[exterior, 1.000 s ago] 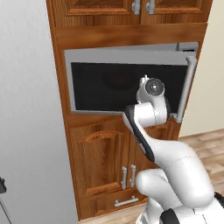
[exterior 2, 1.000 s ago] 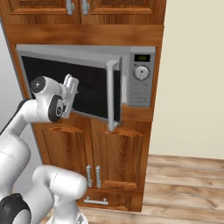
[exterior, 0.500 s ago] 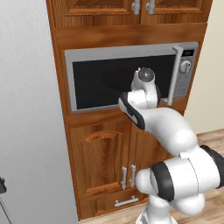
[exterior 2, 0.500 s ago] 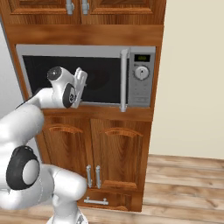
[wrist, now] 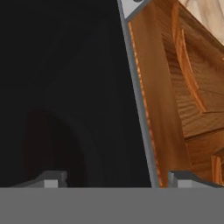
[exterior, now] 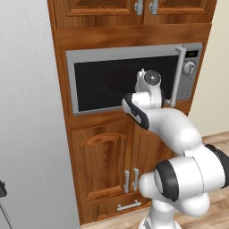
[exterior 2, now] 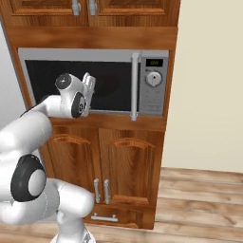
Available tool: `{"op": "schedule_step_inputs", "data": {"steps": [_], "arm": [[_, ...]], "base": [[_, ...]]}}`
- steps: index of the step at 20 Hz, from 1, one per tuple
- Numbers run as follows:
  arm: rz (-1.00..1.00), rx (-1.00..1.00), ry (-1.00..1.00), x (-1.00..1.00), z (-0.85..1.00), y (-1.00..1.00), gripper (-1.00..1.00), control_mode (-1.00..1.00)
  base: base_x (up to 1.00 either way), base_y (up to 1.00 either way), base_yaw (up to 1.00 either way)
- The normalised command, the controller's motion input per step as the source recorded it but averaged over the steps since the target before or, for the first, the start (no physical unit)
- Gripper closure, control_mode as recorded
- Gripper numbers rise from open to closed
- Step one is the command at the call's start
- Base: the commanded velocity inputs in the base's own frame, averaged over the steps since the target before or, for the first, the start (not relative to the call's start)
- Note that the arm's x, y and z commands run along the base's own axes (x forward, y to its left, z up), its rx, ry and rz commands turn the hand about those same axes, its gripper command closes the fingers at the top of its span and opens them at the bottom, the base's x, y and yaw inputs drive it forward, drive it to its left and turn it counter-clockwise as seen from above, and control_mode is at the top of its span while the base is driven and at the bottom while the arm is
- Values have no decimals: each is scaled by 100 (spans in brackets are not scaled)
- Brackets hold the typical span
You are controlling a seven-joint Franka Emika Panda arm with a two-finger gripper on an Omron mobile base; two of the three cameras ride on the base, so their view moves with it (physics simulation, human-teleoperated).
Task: Pick the garlic from the sink and place it in the bowl. Then pick the bowl and place it in the microwave. Then close the microwave door and press the start button.
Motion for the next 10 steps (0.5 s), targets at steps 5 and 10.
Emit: {"op": "schedule_step_inputs", "data": {"steps": [5,10], "arm": [[10,-1,-1,-34,3,0,-100,-100],[19,6,-12,-97,24,-66,-100,-100]], "base": [[0,0,0],[0,0,0]]}}
